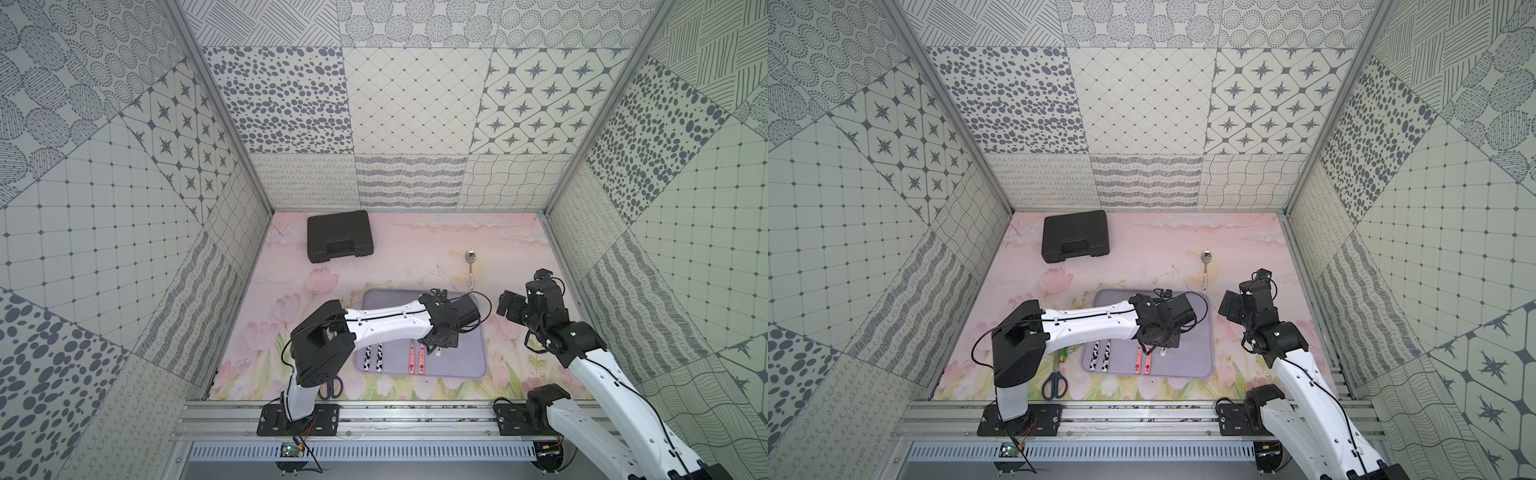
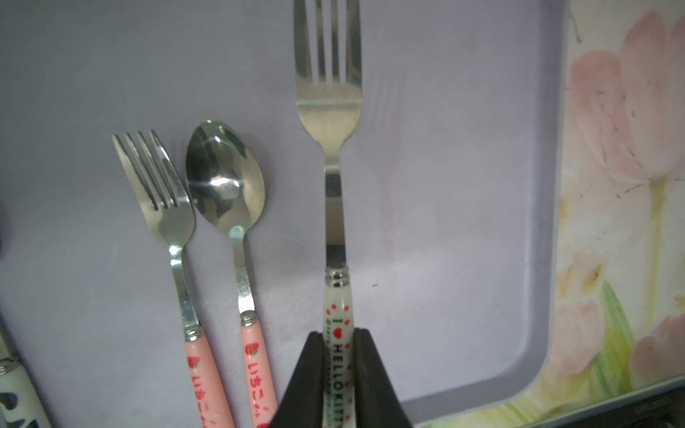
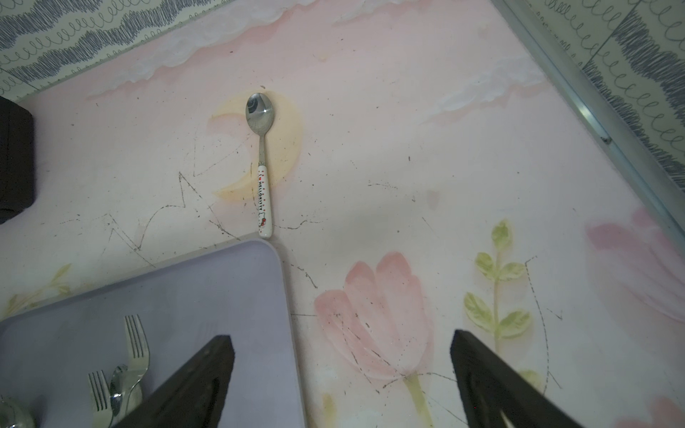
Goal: Set the spoon and fork side by side
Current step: Place the fork on the tray.
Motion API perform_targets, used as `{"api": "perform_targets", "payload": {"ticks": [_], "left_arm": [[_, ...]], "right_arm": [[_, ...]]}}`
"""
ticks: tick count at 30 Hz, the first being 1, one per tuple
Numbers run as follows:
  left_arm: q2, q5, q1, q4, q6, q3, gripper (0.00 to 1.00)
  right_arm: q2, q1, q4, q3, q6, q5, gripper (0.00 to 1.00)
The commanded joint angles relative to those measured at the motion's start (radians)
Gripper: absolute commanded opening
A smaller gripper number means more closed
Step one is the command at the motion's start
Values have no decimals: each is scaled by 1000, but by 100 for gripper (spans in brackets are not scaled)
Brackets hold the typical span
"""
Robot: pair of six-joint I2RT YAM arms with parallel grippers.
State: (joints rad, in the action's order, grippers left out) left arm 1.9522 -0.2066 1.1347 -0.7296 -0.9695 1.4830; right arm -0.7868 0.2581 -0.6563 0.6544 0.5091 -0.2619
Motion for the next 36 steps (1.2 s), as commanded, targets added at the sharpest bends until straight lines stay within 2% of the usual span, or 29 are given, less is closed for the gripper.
{"api": "perform_targets", "payload": {"ticks": [1, 16, 36], "left_arm": [[21, -65, 44, -30, -132, -3, 0], [53, -52, 111, -5, -233, -49, 0], [127, -19, 119, 14, -206, 23, 0]], "right_arm": [[3, -9, 11, 11, 9, 9, 97], [0, -27, 21, 8, 22, 55, 97], [2, -40, 37, -1, 22, 89, 97]]}}
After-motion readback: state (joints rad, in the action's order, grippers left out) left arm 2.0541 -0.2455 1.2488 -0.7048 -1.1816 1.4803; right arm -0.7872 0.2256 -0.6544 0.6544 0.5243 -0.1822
